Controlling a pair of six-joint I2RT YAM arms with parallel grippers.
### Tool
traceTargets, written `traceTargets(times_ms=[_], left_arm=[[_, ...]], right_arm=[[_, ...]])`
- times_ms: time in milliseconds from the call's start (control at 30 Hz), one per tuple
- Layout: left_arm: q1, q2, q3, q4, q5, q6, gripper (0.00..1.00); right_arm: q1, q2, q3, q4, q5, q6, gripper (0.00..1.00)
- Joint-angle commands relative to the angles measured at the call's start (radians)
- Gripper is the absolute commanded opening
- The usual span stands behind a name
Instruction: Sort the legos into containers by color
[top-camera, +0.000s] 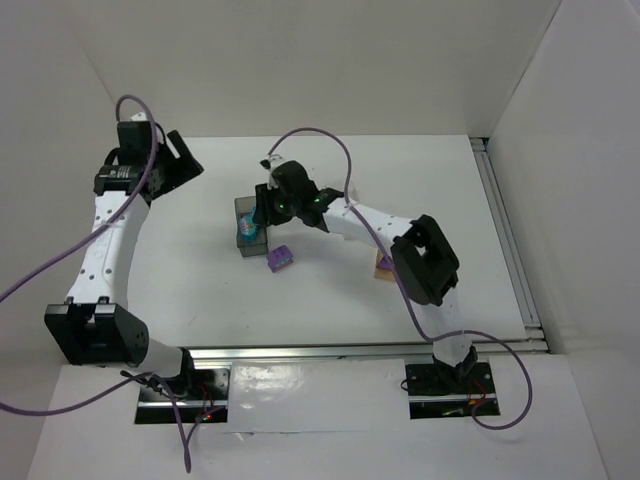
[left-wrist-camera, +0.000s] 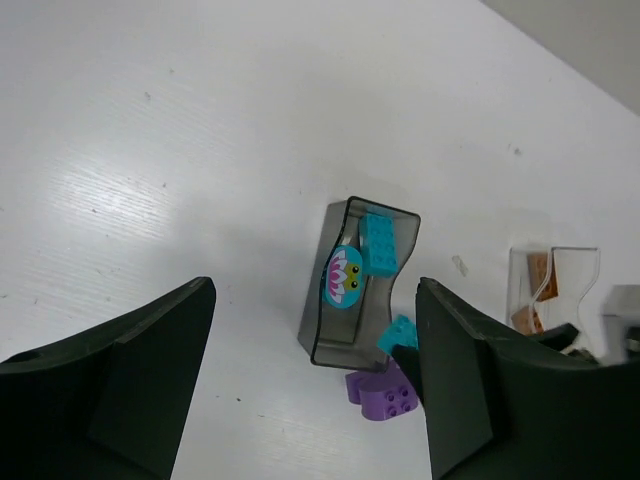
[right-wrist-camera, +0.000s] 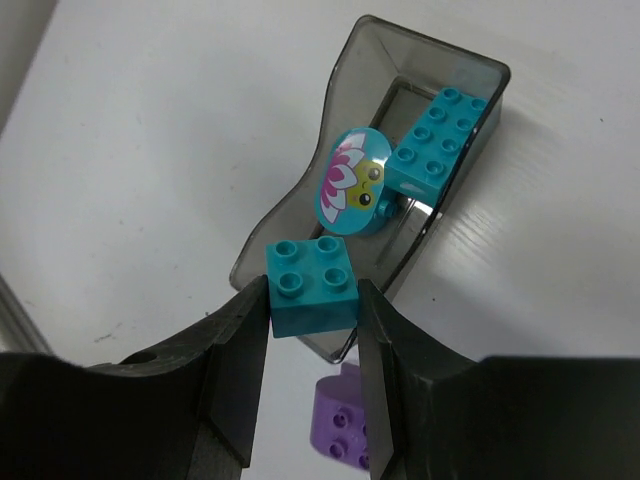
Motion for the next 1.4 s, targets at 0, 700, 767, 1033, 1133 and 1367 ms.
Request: traceTargets(times_ms=[0, 700, 767, 1033, 1133, 1367], left_arm=[[0.027, -0.04, -0.022, -0.042, -0.026, -0.045, 0.87], [0.036, -0.052, -0.114, 0.0, 0.126, 0.031, 0.84], [0.036, -0.052, -0.123, 0.009, 0.126, 0.031, 0.84], [0.036, -0.071, -0.132, 0.009, 0.126, 0.054, 0.84], [0.036, -0.071, -0.132, 0.009, 0.135, 0.064, 0.84], [0.036, -0.062, -0.123, 0.009, 0.156, 0.064, 0.84]], right_arm=[[0.025, 0.061, 0.111, -0.054, 0.035, -0.066, 0.36], [0.029, -0.221, -0.282, -0.026, 0.039, -0.251, 0.97], [0.029, -0.204, -0.269, 0.018, -0.026, -0.296, 0.99], [0.011, -0.027, -0.148, 0.054, -0.271, -0.328, 1.0], [0.011, -0.026, -0.202, 0.074, -0.33, -0.319, 0.98], [0.023, -0.195, -0.393, 0.14, -0.325, -0.27, 0.92]])
